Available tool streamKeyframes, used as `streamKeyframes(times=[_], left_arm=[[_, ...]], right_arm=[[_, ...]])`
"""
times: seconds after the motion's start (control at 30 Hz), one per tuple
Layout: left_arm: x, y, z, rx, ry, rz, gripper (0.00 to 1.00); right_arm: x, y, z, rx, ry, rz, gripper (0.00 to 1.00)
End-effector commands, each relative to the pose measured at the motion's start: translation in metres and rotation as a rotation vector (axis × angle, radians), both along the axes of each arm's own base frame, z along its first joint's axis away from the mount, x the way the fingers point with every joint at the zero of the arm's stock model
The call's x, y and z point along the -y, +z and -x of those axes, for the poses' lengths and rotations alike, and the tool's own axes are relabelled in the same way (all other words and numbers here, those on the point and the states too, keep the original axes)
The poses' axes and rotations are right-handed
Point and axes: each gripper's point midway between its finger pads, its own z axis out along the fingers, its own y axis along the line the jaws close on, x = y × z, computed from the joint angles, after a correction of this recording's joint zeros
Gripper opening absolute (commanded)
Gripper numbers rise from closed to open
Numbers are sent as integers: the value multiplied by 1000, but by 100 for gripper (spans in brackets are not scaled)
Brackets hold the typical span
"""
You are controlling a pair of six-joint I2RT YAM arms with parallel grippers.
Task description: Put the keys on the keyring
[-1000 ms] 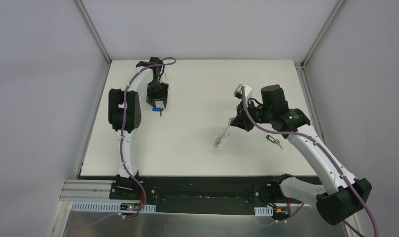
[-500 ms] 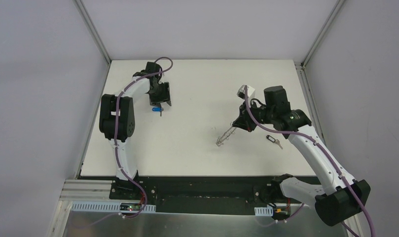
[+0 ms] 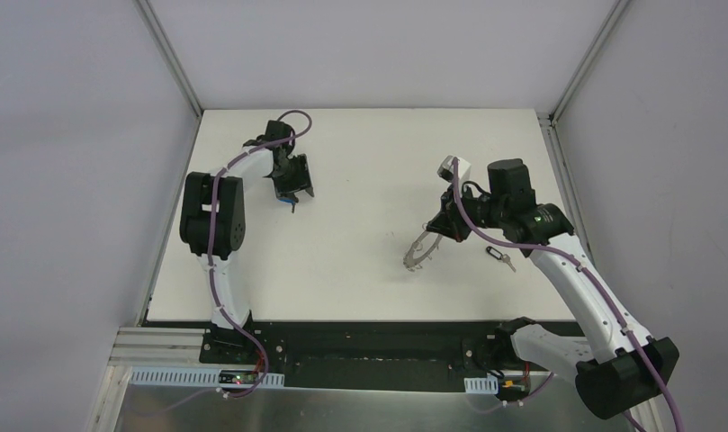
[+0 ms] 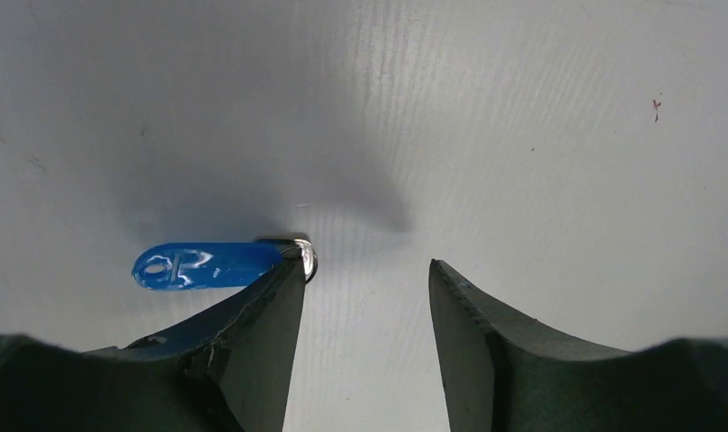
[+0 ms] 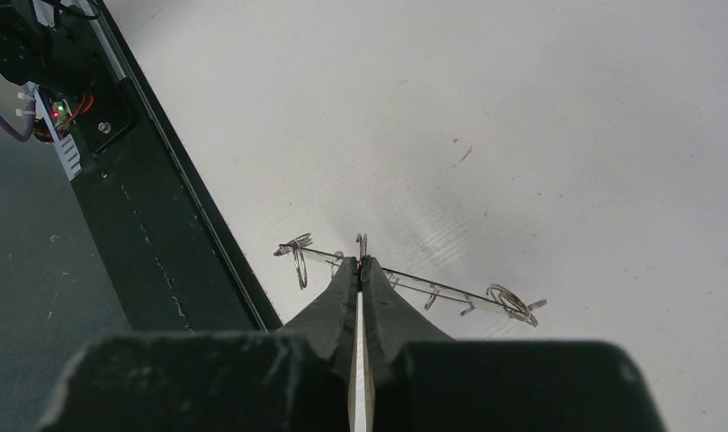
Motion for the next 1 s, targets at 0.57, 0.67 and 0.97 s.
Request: streamKeyframes(times=[0.57, 0.67, 0.97], left_arm=[[117, 8, 104, -26, -340, 203, 51], [163, 31, 124, 36, -498, 313, 52], [171, 65, 136, 217, -730, 208, 57]], right_arm=[[8, 17, -11, 38, -40, -60, 0], [13, 18, -13, 39, -62, -63, 0], [20, 19, -15, 43, -85, -72, 0]])
